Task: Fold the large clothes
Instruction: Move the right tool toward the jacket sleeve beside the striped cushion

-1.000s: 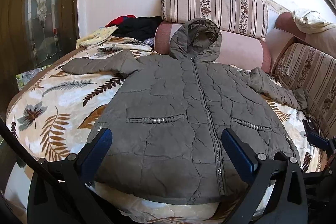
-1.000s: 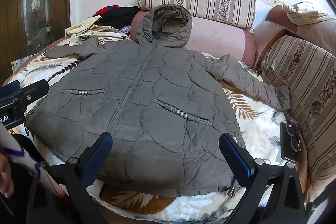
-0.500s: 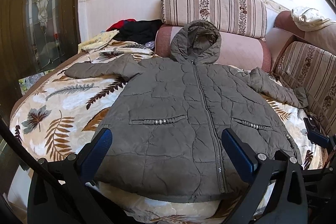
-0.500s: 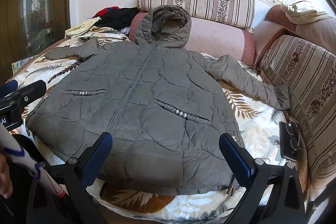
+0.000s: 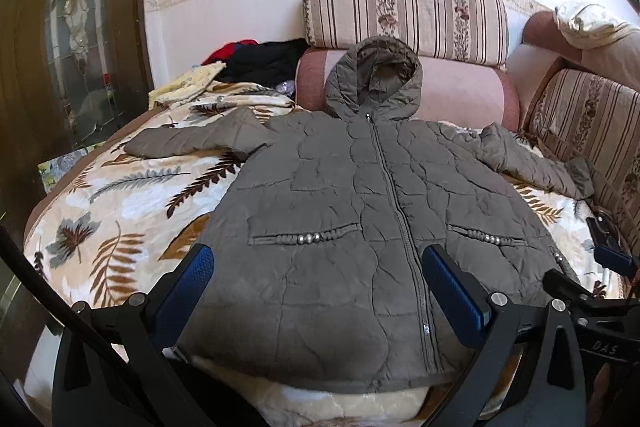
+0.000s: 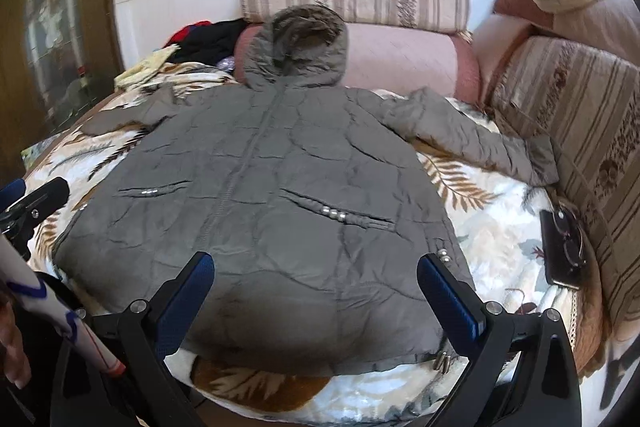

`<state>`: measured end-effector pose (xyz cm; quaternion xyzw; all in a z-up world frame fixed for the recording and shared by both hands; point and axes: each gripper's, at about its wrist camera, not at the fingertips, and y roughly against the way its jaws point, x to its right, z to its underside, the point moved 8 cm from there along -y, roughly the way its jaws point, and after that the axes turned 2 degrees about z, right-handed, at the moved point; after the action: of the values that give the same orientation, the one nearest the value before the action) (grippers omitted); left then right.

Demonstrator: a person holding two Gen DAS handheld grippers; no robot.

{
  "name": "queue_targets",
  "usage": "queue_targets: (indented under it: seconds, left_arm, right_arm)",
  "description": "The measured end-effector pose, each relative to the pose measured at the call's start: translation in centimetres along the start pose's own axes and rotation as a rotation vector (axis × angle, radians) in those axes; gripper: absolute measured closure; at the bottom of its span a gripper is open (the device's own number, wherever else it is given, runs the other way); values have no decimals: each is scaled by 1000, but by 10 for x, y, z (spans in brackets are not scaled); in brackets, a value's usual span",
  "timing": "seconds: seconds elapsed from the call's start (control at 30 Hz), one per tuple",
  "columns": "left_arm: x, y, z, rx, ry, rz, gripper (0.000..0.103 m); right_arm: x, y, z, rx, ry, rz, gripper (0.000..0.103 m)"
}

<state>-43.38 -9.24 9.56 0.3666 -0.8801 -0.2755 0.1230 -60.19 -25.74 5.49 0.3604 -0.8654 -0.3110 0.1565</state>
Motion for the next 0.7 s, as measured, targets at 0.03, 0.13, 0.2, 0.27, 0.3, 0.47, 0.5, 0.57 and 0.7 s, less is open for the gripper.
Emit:
queue_targets:
  seconds: [0.03,0.13,0.2,0.27,0.3,0.47,0.5,0.57,0.7]
  left_arm:
    - [1,-6,-5,-1,6,8,0]
    - [4,-27,-22,-11,21,21,0]
    - [7,-40,-30,-25,33,28,0]
    - [13,-52,-40,-25,33,37,0]
    - [16,-57,-45,-26,31,43,0]
    - [46,-99,-87,-27,41,87,0]
    - [53,-108,-92,-24,35,100,0]
    - [63,-133,-88,-43,3,90,0]
    - [61,-177,-49,-163,-25,39,0]
  right_arm:
    - [3,-3,0,-7,-9,6,0]
    - [21,-15,-4,-26,-56,10,0]
    - [24,-20,-9,-37,-64,14,0]
    - [27,-26,-18,-49,-72,6,0]
    - [27,-27,-21,-50,-72,6,0]
    - [29,-31,-53,-34,-88,2,0]
    - [30,-34,-56,-37,-91,2,0]
    - [28,-44,-57,-65,-107,-13,0]
    - [24,-70,-38,-150,-116,-13,0]
